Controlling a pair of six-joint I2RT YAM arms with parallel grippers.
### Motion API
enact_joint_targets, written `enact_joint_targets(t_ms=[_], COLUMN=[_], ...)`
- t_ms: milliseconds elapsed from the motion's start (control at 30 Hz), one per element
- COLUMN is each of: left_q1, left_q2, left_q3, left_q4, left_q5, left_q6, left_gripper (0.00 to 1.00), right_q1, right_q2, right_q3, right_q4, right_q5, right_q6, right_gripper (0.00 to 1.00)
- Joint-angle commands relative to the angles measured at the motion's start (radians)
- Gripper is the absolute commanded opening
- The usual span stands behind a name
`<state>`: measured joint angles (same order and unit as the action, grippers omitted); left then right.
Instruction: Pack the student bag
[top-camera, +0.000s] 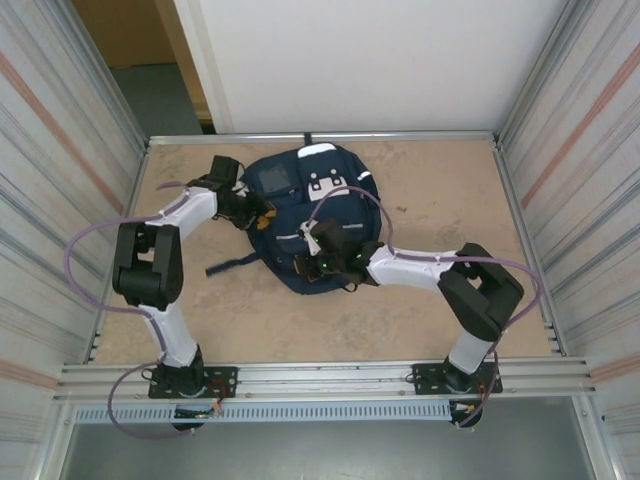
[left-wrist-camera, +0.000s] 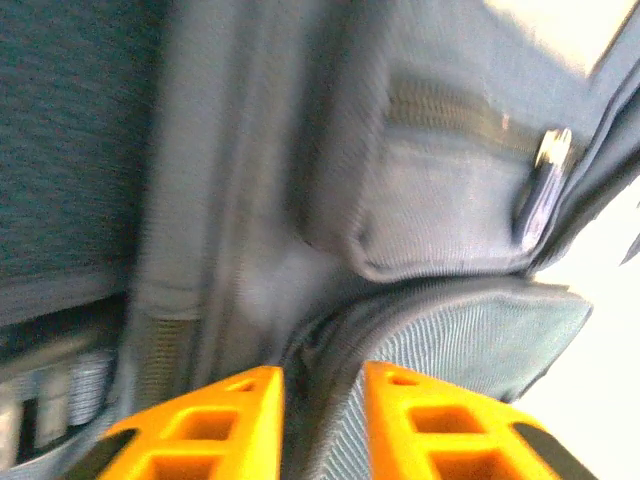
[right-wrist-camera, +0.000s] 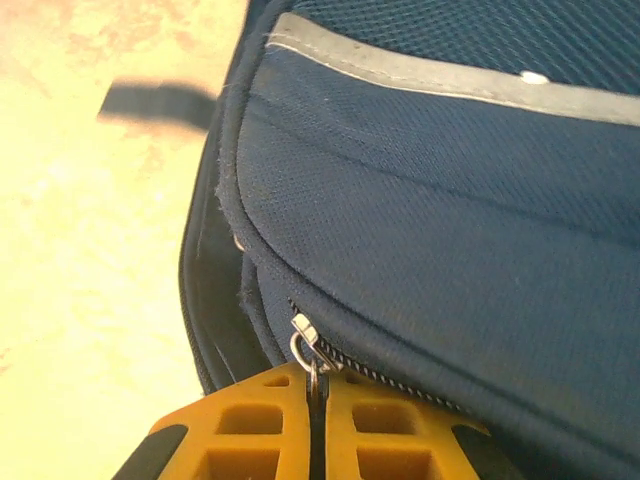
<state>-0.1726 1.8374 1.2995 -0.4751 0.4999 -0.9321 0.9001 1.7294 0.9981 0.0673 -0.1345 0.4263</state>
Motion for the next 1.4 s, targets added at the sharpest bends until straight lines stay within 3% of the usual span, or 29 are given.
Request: enact_joint_targets(t_ms=[0,167,300,433,667,833,933,1067,1167,1367], left_q1=[0.023,0.016,-0.055,-0.108,-0.114,-0.144,-0.153,-0.154,-0.149,-0.058], left_q2=[-0.089,-0.194,-0.279,-0.358,-0.474,-0.511,-0.466,-0.408,-0.421,-0.435], left_q3=[-0.057,-0.197,-0.282,-0.34,-0.432,-0.487,-0.49,-0.485,-0.455,-0.439], left_q4=[-0.046,-0.121,-0.086,-0.017,0.055,0.137,0.19,0.269,0.225,0.168], left_q5=[-0.087,-0.064,-0.041,-0.114,-0.219,-0.257,-0.22,-0.14,-0.176,-0.163], left_q6=[0.047,0.082,0.033,-0.049,-0.155,-0.204,-0.197,-0.191,-0.129,-0.038], left_gripper=[0.36,0.38,0.38,0.38,0.38,0.38,0.37,0.25,0.03,0.0], right_q1=[0.017,0.022,0.029,0.048,0.069,0.072,0.072,0.075,0.065,-0.015], right_q2=[0.042,0.087,0.113,0.114,0.132,0.136,0.139,0.134,0.112,-0.033], right_q3=[0.055,0.09,0.109,0.098,0.097,0.095,0.085,0.108,0.078,-0.046], right_q4=[0.062,0.075,0.083,0.114,0.129,0.148,0.184,0.137,0.097,-0.079], right_q5=[-0.048,-0.063,-0.11,-0.106,-0.084,-0.086,-0.096,-0.109,-0.064,0.082], right_q6=[0.029,0.022,0.024,0.022,0.042,0.072,0.083,0.082,0.075,-0.027], right_gripper=[0.0,0.0,0.0,0.0,0.0,0.0,0.0,0.0,0.0,0.0])
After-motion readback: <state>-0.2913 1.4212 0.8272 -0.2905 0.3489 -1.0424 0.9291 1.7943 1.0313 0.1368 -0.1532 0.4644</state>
